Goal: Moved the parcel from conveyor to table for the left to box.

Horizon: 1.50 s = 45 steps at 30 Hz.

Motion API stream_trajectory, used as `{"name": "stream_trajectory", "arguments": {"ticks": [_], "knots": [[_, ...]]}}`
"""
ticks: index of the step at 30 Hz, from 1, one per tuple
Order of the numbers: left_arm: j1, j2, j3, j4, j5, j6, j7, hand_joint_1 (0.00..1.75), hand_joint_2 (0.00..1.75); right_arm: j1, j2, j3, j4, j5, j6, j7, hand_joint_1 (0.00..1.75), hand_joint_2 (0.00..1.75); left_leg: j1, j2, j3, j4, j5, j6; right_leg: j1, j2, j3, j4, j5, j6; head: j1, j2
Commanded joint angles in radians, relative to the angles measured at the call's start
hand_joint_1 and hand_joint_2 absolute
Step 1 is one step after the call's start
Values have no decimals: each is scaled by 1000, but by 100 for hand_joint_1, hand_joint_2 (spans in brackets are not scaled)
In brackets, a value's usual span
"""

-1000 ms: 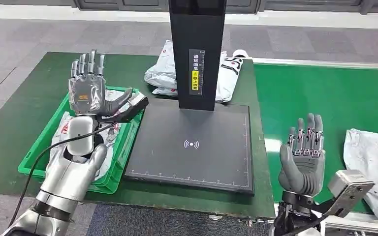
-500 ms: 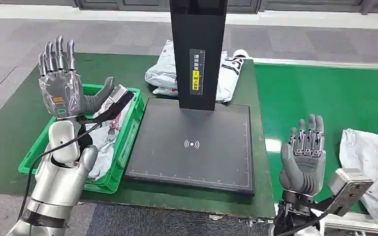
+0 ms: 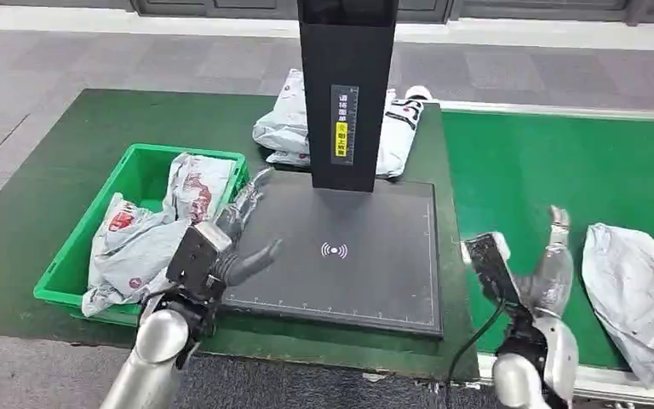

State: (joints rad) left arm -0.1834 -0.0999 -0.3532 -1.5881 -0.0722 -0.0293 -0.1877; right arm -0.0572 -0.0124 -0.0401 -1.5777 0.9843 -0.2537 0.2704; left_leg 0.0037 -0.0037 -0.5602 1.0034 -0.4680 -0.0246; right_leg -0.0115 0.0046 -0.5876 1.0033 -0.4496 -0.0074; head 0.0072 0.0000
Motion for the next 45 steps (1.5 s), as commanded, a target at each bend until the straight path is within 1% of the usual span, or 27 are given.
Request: {"name": "stream_trajectory", "arguments": {"ticks": [1, 3, 4, 5, 7, 9, 12, 13, 14, 16, 17, 29, 30, 31, 35, 36, 39, 42, 45], "knots": [[17, -51, 29, 33, 83, -64, 5, 0, 175, -177, -215, -344, 443, 238, 60, 31, 0, 175, 0, -5, -1, 0, 1, 2, 0, -5, 3, -4, 2, 2, 0, 0], [31, -55, 55, 28, 96, -76, -3, 0, 175, -194, -228, -334, 458, 295, 58, 42, 0, 175, 0, -4, -2, 1, 1, 4, 0, -5, 3, -4, 2, 3, 0, 0], [38, -55, 63, 24, 94, -79, -4, 0, 175, -194, -229, -333, 448, 319, 58, 60, 0, 175, -1, -1, -2, 1, 0, 3, -1, -2, 2, -2, 2, 3, 0, 0], [45, -54, 72, 26, 91, -87, -6, 0, 175, -186, -230, -335, 430, 355, 70, 85, 0, 175, 0, 0, -2, 1, 0, 4, -1, -1, 2, -3, 3, 3, 0, 0], [48, -52, 75, 32, 89, -92, -10, 0, 175, -176, -229, -342, 412, 362, 74, 88, 0, 175, -1, -1, -2, 2, -1, 4, -1, -1, 1, -2, 2, 3, 0, 0], [45, -52, 77, 42, 85, -96, -13, 0, 175, -164, -233, -354, 403, 393, 105, 108, 0, 175, -1, -2, -2, 1, -1, 4, -1, -2, 1, -2, 2, 2, 0, 0], [34, -38, 73, 68, 97, -104, -25, 0, 175, -146, -231, -369, 419, 431, 240, 136, 0, 175, -1, -3, -3, 2, -1, 4, -2, -3, 1, -1, 1, 3, 0, 0], [32, -36, 72, 71, 94, -102, -26, 0, 175, -138, -228, -370, 420, 432, 250, 139, 0, 175, 0, -3, -2, 1, 0, 4, -1, -3, 1, -3, 1, 3, 0, 0], [26, -31, 69, 82, 91, -99, -27, 0, 175, -137, -233, -365, 442, 449, 313, 153, 0, 175, 0, -3, -2, 1, -1, 4, -1, -3, 1, -2, 1, 3, 0, 0], [23, -27, 71, 94, 93, -98, -28, 0, 175, -137, -240, -352, 481, 461, 378, 157, 0, 175, 0, -3, -2, 1, -1, 4, -1, -3, 2, -2, 1, 4, 0, 0], [19, -28, 74, 106, 104, -105, -29, 0, 175, -127, -251, -338, 502, 467, 429, 163, 0, 175, 0, -3, -1, 0, 0, 4, 0, -4, 3, -4, 2, 4, 0, 0], [15, -29, 73, 112, 104, -105, -29, 0, 175, -122, -254, -338, 503, 467, 425, 164, 0, 175, 0, -2, -2, 0, 0, 5, -2, -3, 1, -3, 2, 3, 0, 0], [11, -31, 75, 119, 133, -128, -25, 0, 175, -114, -265, -318, 508, 465, 505, 154, 0, 175, 0, -2, -3, 2, -1, 5, -2, -3, 0, -1, 1, 4, 0, 0], [6, -30, 77, 128, 133, -128, -25, 0, 175, -90, -270, -304, 504, 460, 540, 142, 0, 175, 0, -2, -2, 1, -1, 5, -3, -3, 0, -2, 1, 4, 0, 0], [0, -31, 79, 137, 133, -128, -25, 0, 175, -72, -267, -304, 502, 460, 536, 143, 0, 175, 0, -3, -3, 2, -1, 5, -2, -3, 1, -2, 0, 4, 0, 0], [-2, -31, 81, 140, 133, -128, -25, 0, 175, -53, -275, -288, 491, 446, 574, 122, 0, 175, 1, -3, -2, 1, -1, 5, -1, -4, 2, -3, 1, 4, 0, 0], [6, -29, 92, 131, 136, -129, -23, 0, 175, -2, -268, -261, 440, 427, 608, 98, 0, 175, 0, -3, -2, 1, -1, 5, -2, -3, 1, -3, 1, 4, 0, 0], [21, -27, 101, 118, 143, -136, -19, 0, 175, -5, -268, -244, 444, 422, 631, 104, 0, 175, 0, -2, -3, 2, -1, 5, -2, -2, 1, -2, 0, 5, 0, 0], [23, -20, 106, 126, 143, -136, -19, 0, 175, -24, -271, -232, 467, 421, 630, 105, 0, 175, -1, 0, -2, 0, -2, 6, -3, -1, 1, -2, 0, 5, 0, 0]]}}
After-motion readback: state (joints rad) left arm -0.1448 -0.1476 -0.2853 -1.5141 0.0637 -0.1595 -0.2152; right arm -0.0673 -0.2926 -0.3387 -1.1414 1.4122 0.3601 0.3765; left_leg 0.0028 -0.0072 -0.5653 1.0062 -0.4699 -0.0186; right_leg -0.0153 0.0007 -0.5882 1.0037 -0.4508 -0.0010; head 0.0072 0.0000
